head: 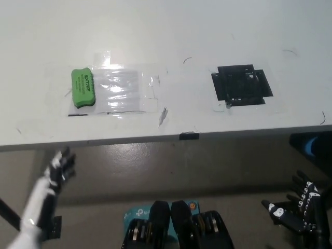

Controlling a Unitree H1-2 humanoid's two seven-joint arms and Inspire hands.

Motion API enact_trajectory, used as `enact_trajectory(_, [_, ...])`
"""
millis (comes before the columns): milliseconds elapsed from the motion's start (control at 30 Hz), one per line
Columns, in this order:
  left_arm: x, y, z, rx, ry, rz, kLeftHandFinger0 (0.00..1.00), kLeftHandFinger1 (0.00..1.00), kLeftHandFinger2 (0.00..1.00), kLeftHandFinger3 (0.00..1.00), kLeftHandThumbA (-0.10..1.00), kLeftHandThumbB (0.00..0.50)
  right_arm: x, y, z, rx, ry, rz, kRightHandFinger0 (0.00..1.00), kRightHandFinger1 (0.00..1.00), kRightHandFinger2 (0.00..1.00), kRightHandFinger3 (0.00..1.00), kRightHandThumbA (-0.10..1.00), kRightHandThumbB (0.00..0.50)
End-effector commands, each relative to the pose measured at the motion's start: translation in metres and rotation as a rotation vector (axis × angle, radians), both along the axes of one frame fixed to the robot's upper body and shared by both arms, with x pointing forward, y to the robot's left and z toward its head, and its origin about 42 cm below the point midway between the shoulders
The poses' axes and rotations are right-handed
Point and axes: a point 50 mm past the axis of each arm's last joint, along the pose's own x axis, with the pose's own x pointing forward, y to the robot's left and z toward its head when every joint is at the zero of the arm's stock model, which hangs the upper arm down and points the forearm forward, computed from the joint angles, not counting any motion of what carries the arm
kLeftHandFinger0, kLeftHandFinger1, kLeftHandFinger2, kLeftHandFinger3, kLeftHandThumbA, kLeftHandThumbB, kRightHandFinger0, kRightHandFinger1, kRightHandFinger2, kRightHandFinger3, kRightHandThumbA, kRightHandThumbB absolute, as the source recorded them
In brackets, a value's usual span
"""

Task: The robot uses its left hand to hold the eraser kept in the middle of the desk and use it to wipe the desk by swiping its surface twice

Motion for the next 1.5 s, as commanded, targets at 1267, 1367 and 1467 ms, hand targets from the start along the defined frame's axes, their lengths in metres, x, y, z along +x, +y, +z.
enact_trajectory(1267, [0.269,0.006,0.166,2.162,-0.309,0.262,1.0,1.0,1.0,1.0,1.0,0.419,-0.006,-0.014,0.017,-0.036,-0.033,-0.031,0.75,0.83,0.89,0.9,1.0,0.163])
enact_trajectory(1367, [0.272,0.018,0.169,2.186,-0.262,0.289,1.0,1.0,1.0,1.0,1.0,0.411,-0.006,-0.013,0.018,-0.033,-0.034,-0.038,0.74,0.82,0.88,0.88,1.0,0.149])
enact_trajectory(1467, [0.276,0.031,0.173,2.223,-0.229,0.327,1.0,1.0,1.0,1.0,1.0,0.431,-0.006,-0.013,0.018,-0.031,-0.029,-0.039,0.74,0.83,0.89,0.9,1.0,0.15])
